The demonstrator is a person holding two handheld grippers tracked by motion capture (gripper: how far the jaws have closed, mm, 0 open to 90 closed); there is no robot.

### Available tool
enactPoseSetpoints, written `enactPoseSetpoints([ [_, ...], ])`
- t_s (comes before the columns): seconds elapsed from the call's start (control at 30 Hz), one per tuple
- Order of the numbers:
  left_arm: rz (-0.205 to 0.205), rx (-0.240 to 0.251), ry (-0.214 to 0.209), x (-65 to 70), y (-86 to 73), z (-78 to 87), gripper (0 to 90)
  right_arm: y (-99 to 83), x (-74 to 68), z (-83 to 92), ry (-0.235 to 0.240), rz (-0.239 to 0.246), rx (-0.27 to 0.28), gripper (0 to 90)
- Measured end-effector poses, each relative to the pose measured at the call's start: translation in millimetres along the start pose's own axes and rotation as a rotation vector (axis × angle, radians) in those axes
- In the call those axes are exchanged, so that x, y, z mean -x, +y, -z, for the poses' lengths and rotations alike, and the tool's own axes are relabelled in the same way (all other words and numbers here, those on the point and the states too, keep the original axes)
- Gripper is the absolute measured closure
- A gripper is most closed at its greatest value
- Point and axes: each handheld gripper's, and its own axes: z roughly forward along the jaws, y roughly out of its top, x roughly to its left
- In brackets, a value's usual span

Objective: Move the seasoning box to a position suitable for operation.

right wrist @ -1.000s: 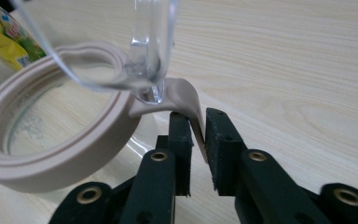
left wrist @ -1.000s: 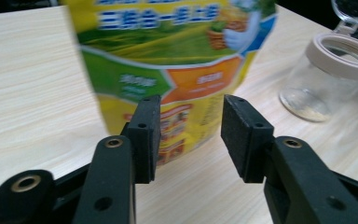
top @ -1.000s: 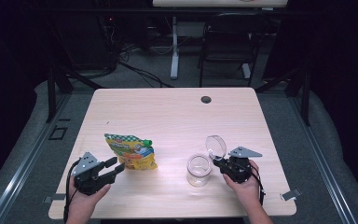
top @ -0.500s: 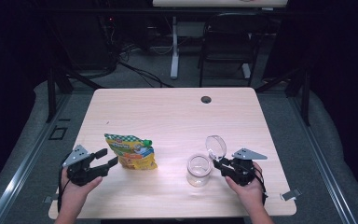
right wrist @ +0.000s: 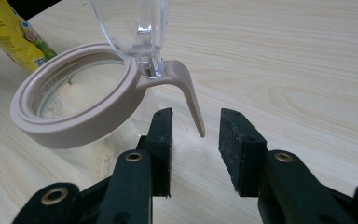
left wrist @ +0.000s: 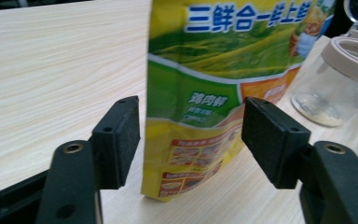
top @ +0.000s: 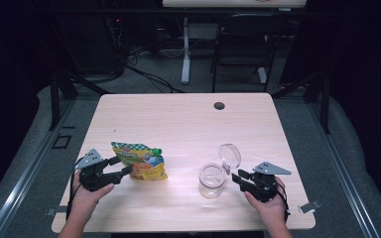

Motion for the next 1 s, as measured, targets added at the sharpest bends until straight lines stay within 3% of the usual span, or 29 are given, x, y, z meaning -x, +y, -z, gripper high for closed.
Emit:
enactPoseSetpoints([
  [0.23,-0.003,-0.020,-0.013,1.9,1.1,2.0,45.3,-2.1,2.0,7.1,-0.019,-0.010,0.016,64.3],
  [0.63,-0.034,-0.050,-0.044,22.3,0.5,1.6,61.0,-0.3,3.2,3.8,-0.016,-0.015,0.014,63.2],
  [0.87,-0.019,-0.045,-0.102,31.7,0.3,-0.8,67.4,0.0,3.5,2.7,-0.011,-0.013,0.014,63.2],
  [1.0,-0.026,-0.044,-0.115,34.5,0.9,-2.3,68.5,-0.3,3.9,3.0,-0.015,-0.013,0.010,63.2],
])
